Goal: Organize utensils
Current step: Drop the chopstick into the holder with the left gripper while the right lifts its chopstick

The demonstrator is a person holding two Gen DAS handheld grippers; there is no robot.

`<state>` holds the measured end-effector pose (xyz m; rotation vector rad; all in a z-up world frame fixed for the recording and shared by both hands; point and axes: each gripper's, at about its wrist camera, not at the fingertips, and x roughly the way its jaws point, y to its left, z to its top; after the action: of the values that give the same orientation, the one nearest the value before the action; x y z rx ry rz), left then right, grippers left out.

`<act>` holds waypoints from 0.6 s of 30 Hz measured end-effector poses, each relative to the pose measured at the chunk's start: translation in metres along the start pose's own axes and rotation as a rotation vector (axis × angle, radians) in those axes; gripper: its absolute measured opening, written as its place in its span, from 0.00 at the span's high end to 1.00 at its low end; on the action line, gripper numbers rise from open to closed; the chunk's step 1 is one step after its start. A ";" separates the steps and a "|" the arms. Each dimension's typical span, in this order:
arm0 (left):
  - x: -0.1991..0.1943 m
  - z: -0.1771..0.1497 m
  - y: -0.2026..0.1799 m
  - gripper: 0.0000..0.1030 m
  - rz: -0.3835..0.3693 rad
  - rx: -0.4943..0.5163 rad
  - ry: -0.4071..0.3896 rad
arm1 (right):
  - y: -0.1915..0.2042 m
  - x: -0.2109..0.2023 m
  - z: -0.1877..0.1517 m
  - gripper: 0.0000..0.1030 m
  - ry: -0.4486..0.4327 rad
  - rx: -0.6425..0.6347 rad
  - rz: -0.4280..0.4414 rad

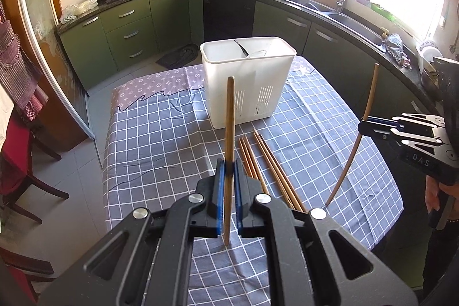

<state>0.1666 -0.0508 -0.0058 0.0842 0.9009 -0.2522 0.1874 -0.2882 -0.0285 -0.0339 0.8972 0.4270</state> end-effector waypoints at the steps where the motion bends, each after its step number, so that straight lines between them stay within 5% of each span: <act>1: -0.001 0.001 0.000 0.94 -0.001 0.002 -0.003 | 0.000 -0.001 0.000 0.93 -0.001 0.000 0.001; 18: -0.006 0.007 -0.004 0.94 -0.005 0.014 -0.019 | 0.004 -0.005 0.005 0.93 -0.008 -0.016 0.008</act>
<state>0.1675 -0.0551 0.0035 0.0924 0.8804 -0.2633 0.1876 -0.2855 -0.0210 -0.0434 0.8861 0.4422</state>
